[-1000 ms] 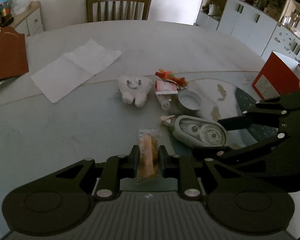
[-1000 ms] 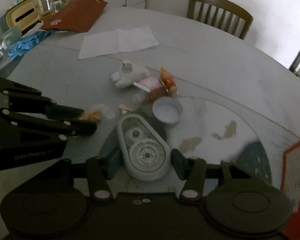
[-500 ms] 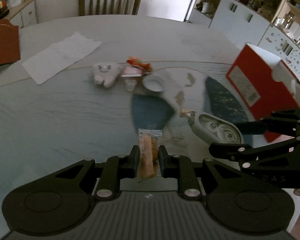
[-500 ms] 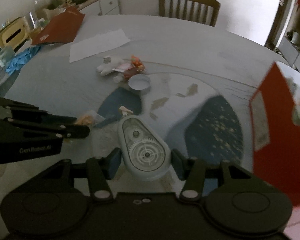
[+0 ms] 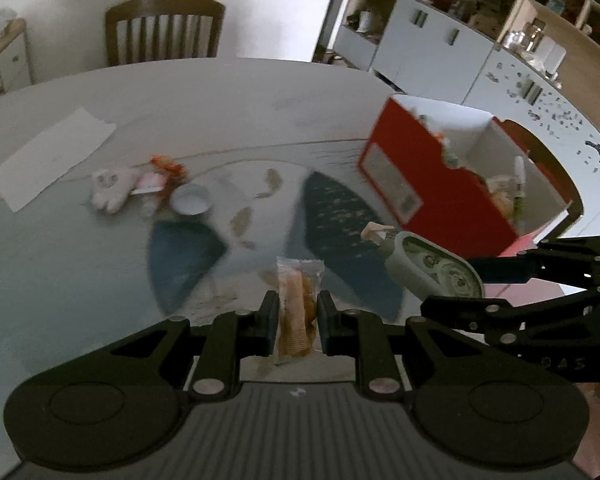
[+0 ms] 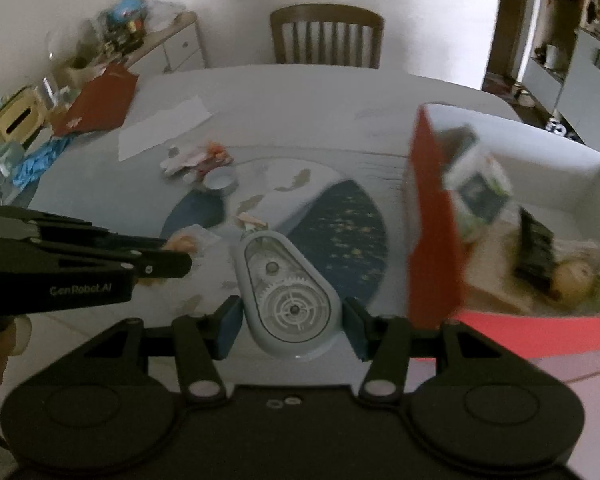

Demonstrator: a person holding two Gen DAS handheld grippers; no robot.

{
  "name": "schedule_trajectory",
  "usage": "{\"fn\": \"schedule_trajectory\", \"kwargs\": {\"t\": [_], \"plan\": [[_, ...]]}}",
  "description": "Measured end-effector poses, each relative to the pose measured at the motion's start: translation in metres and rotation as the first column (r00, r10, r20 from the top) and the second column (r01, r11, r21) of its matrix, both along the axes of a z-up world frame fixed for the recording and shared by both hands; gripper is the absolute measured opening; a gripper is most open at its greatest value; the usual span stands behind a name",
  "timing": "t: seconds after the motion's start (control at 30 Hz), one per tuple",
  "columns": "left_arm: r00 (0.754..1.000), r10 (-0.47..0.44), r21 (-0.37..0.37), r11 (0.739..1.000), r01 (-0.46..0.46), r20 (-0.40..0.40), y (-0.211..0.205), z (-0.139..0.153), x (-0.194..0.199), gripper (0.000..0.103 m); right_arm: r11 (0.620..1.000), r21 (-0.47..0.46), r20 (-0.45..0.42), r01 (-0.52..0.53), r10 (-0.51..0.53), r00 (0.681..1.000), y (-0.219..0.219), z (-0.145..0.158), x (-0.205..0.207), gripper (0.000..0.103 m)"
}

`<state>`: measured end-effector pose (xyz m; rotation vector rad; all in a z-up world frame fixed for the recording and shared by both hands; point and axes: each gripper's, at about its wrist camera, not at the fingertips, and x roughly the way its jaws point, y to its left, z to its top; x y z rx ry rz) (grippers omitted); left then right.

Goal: Organize objects
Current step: 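Carry the tan packet left and tape dispenser right into the red box, open both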

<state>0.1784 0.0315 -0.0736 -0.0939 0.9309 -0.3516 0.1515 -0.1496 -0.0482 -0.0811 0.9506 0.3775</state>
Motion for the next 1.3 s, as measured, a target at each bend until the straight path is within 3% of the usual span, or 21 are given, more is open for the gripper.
{"fn": "schedule_trajectory", "kwargs": {"t": [0.67,1.0,1.3], "plan": [[0.992,-0.111,0.008,0.994,0.111,0.059,-0.112,0.031,0.018,0.019,0.986,0.062,0.095,0.154,-0.160,0.983,-0.132,0.029,0.003,0.053],[0.979,-0.166,0.019,0.986,0.165,0.116,-0.174,0.049,0.038,0.019,0.981,0.050,0.116,0.189,-0.194,0.974,-0.187,0.031,0.027,0.053],[0.973,-0.208,0.049,0.978,0.204,0.100,-0.219,0.049,0.061,0.019,0.980,0.022,0.116,0.197,-0.199,0.973,-0.215,0.023,0.061,0.053]]}}
